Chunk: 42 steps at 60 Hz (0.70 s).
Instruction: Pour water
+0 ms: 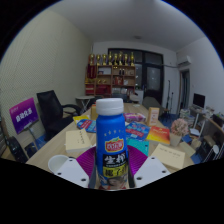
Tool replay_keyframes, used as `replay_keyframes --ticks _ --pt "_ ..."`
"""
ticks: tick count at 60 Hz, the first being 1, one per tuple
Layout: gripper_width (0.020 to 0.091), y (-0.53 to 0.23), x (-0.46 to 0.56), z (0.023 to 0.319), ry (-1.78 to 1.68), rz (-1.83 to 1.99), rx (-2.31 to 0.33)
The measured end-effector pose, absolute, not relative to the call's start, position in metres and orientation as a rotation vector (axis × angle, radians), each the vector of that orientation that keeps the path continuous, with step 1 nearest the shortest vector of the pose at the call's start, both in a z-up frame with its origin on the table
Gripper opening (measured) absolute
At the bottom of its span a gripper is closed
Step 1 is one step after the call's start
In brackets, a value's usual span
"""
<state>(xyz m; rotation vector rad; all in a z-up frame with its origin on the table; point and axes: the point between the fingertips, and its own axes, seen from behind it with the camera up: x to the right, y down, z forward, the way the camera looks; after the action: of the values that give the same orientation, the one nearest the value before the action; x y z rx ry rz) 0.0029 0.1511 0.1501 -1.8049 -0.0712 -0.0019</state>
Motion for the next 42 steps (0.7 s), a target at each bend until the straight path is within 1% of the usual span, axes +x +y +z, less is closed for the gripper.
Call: replay_keyframes --ticks 3,4,5,9,10,13,15,19,20,23,24,25,26,27,28,29,30,32,34,37,39,42 --pt "0.0449 0.157 -0.001 0.134 -0.078 0.028 -1.811" --pt "0.0448 0.169 -0.011 0.121 -0.077 0.034 -1.810" --pt "0.0446 0.156 0.000 0.121 -0.082 0.045 -1.813" --pt "0.0448 0.150 0.005 0.105 -0.098 0.070 -1.820" --pt "0.0448 0.161 -0.005 0.097 -0.099 0.070 -1.824" --pt "0.0455 0.148 0.006 0.080 -0.107 0.071 -1.846" --pt "0.0460 0.153 0.005 0.086 -0.093 0.089 -1.796" --pt "0.0453 0.138 0.013 0.081 -0.059 0.121 -1.787" --pt "0.0451 0.150 0.009 0.082 -0.049 0.127 -1.784" --pt "0.0458 0.139 0.013 0.084 -0.048 0.142 -1.775" --pt "0.0478 0.139 0.012 0.084 -0.050 0.144 -1.773" --pt "0.0481 0.138 0.012 0.084 -0.049 0.145 -1.772" --pt "0.0508 0.138 0.012 0.084 -0.049 0.145 -1.773" --pt "0.0511 0.142 0.010 0.082 -0.048 0.142 -1.774" --pt "0.0546 0.142 0.011 0.082 -0.051 0.139 -1.777" --pt "0.0549 0.141 0.011 0.082 -0.057 0.133 -1.782" --pt "0.0568 0.141 0.011 0.083 -0.064 0.127 -1.788" --pt "0.0625 0.140 0.011 0.083 -0.077 0.117 -1.802" --pt "0.0714 0.138 0.009 0.081 -0.089 0.117 -1.832" --pt "0.0803 0.131 0.006 0.075 -0.100 0.127 -1.877" --pt "0.0836 0.124 0.004 0.074 -0.099 0.136 -1.900" --pt "0.0845 0.112 0.002 0.076 -0.089 0.135 -1.933"
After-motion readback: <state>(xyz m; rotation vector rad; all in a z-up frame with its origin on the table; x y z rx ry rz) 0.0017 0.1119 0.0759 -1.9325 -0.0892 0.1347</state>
